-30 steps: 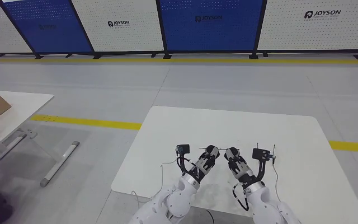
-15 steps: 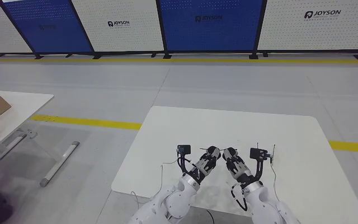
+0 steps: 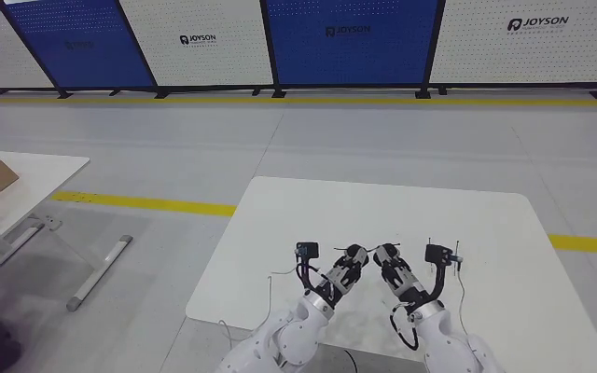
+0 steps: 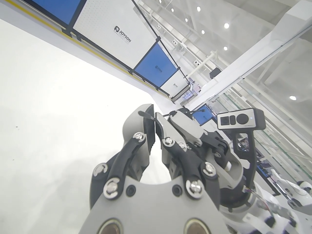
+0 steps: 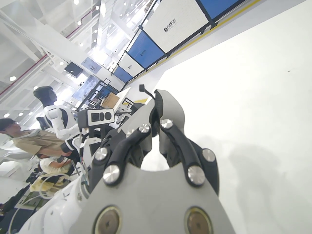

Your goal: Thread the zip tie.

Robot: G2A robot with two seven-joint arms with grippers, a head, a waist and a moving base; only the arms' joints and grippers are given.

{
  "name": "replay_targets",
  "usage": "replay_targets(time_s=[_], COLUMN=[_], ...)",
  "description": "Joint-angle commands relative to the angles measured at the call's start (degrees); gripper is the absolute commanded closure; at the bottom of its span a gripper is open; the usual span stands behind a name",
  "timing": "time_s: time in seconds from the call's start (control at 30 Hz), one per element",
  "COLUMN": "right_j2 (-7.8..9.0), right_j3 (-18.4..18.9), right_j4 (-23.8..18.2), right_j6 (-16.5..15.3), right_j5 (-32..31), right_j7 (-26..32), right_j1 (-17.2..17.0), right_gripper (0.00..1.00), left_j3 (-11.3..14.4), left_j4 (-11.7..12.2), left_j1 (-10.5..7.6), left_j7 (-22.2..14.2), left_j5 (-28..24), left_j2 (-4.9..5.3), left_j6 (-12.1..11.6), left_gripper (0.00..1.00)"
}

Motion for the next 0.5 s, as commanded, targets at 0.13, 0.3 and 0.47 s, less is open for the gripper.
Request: replay_targets(time_s=[0.13, 0.3, 0.47], right_j2=[0.02, 0.02, 0.05], right_j3=[-0.49, -0.35, 0.15], right_j4=[0.51, 0.50, 0.30], right_j6=[0.28, 0.60, 0.71], right_j5=[-1.31, -0.95, -0.62], right_j7=[0.90, 1.11, 0.65], right_j1=[0.20, 0.22, 0.00], right_gripper=[1.00, 1.00, 0.88], left_j3=[-0.43, -0.81, -0.74], left_j4=[-0.56, -0.19, 0.15], left_j1=[0.32, 0.42, 0.29], left_j7=[-0.25, 0.14, 0.58], left_j5=[-0.57, -0.53, -0.47], left_j2=[0.08, 0.11, 0.00], left_j6=[-1.15, -1.10, -0.71], left_gripper=[1.00, 1.00, 1.00])
